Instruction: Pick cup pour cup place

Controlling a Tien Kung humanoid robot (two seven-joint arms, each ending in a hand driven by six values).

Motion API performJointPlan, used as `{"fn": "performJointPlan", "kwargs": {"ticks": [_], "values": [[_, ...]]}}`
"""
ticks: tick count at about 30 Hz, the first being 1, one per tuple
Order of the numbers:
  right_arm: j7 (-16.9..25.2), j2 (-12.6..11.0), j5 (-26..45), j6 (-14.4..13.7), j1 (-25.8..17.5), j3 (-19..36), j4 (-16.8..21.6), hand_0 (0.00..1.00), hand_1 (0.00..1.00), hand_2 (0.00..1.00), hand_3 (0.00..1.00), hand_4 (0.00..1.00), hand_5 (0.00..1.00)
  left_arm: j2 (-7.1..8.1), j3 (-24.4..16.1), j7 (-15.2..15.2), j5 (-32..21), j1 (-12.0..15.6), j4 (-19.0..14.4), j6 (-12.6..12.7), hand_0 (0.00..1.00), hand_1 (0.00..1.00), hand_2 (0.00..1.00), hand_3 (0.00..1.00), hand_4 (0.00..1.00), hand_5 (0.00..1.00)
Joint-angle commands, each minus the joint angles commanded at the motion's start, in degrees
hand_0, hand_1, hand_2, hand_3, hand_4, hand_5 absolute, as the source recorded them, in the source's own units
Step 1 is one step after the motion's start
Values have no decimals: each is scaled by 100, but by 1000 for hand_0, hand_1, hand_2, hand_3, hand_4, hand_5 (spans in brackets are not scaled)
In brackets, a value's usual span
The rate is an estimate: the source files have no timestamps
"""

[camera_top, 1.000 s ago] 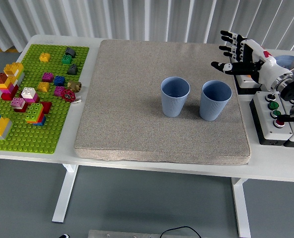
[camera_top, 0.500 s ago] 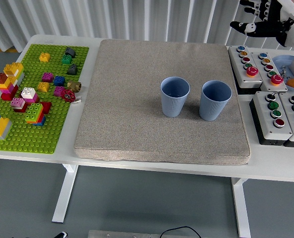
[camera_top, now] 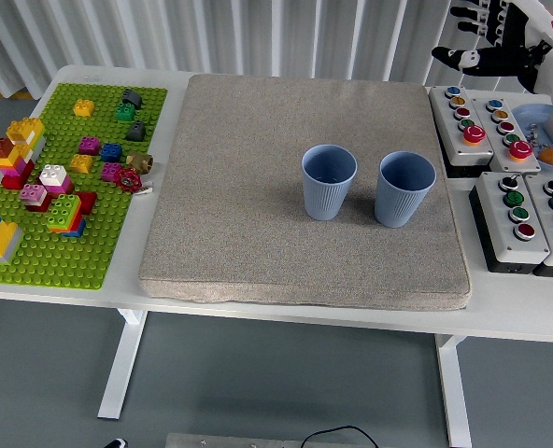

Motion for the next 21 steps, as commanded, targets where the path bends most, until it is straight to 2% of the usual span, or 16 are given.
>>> {"fn": "performJointPlan", "kwargs": {"ticks": [4,9,10,12,18,21], "values": [[-4,59,103,-64,-98,252,224,898,848,887,906,837,255,1,7,-5,-7,14,3,1,770,824,862,761,518,998],[-9,119,343,-336,-547,741,966,898,848,887,906,837,255,-1,43,-34,-39,12,11,9,770,824,862,761,518,998],[-5,127,373,-380,-659,840,1147,850,801,808,832,831,246,-2,49,-39,-43,13,12,10,769,824,862,761,518,998],[11,151,300,-438,-822,979,1396,850,801,808,832,831,246,-5,57,-48,-51,18,17,12,769,824,862,761,518,998],[-86,546,-156,-570,-1539,1481,2090,844,789,789,817,832,246,-25,61,-58,-28,21,33,10,769,823,861,761,518,998],[-107,906,-395,-679,-1843,1606,2284,844,789,789,817,832,246,-35,16,-32,35,26,46,3,769,823,861,761,518,998]]}}
